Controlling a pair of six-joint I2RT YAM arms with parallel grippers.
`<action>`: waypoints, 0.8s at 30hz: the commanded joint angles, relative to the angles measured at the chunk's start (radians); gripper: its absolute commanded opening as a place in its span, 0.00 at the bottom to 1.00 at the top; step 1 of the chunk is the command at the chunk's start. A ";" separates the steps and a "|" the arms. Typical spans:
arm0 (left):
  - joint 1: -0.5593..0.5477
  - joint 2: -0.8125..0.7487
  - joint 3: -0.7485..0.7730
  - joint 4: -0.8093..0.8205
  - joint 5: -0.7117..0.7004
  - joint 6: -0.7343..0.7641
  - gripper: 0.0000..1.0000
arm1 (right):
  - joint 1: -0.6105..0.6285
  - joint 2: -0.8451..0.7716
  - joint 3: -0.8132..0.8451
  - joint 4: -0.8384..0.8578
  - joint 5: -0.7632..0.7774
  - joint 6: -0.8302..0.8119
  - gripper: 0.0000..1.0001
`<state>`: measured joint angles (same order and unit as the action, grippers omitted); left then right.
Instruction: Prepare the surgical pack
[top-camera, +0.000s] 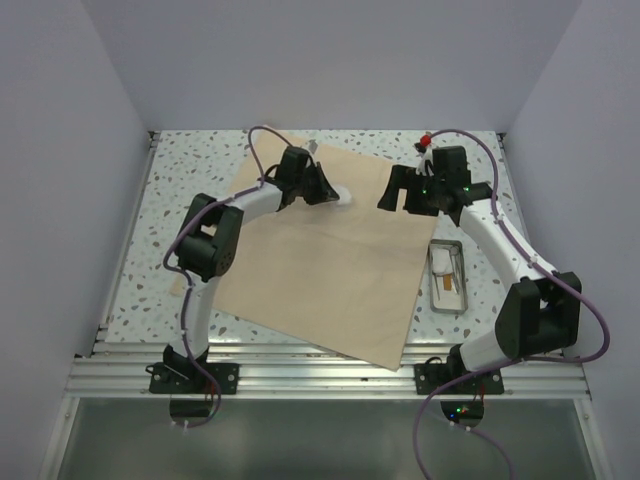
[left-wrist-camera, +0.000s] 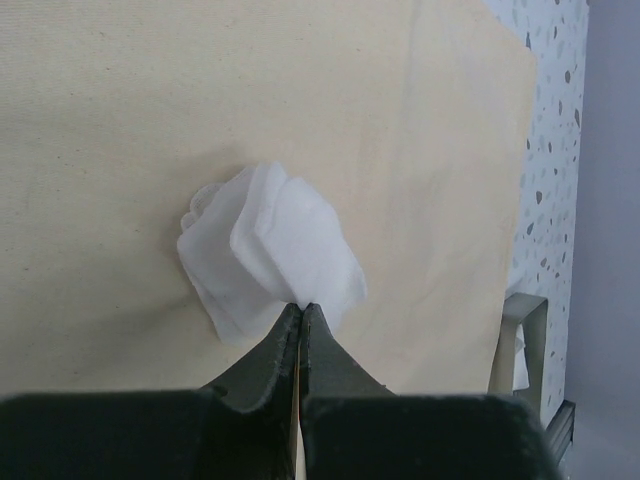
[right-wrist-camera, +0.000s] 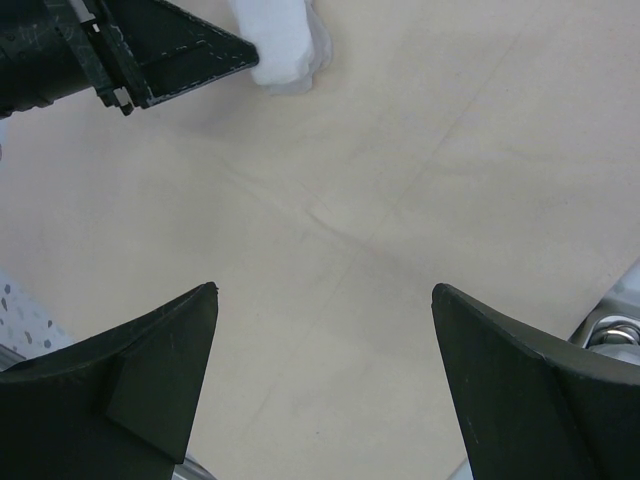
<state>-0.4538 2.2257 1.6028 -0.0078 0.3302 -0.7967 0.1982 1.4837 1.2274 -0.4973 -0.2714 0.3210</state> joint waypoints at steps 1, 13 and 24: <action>0.003 0.038 0.057 -0.034 0.018 0.045 0.00 | 0.006 -0.028 -0.005 0.040 0.006 -0.008 0.92; 0.006 0.081 0.086 -0.078 0.003 0.068 0.00 | 0.006 -0.016 -0.014 0.046 0.005 -0.011 0.92; 0.009 0.023 0.040 -0.047 0.021 0.091 0.26 | 0.006 0.000 -0.011 0.046 -0.011 -0.010 0.92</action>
<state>-0.4519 2.2925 1.6508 -0.0757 0.3351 -0.7353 0.1982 1.4841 1.2179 -0.4858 -0.2733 0.3210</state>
